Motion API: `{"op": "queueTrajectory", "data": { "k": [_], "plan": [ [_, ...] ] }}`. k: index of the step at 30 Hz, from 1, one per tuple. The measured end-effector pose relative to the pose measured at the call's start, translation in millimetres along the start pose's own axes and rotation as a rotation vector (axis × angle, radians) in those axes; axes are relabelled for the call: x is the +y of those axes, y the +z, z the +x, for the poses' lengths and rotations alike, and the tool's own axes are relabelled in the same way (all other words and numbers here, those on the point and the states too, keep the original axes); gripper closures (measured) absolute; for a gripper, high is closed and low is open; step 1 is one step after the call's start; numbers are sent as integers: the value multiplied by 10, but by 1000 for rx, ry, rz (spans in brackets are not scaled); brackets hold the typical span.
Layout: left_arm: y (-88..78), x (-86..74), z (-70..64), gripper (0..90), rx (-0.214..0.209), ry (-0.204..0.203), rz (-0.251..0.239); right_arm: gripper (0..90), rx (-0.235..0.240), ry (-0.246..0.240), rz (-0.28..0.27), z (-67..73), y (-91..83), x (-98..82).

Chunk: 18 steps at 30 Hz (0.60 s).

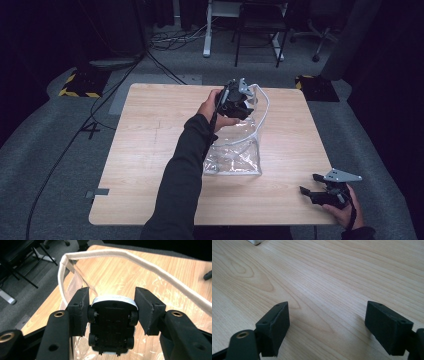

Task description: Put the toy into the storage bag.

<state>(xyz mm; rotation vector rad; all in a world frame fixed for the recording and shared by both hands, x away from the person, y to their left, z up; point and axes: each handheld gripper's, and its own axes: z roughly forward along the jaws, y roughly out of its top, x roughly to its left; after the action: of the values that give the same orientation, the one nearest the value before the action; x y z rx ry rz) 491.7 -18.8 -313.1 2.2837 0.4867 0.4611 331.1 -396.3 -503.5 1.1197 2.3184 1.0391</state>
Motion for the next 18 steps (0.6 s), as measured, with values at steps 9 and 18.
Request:
{"op": "queueTrajectory", "data": {
  "k": [9,18],
  "plan": [
    [87,21,-33,481,-7,41,88,201,0,2,-2,4,2,0],
    [92,35,-46,480,6,92,200,201,1,2,-1,5,1,0]
  ]
}}
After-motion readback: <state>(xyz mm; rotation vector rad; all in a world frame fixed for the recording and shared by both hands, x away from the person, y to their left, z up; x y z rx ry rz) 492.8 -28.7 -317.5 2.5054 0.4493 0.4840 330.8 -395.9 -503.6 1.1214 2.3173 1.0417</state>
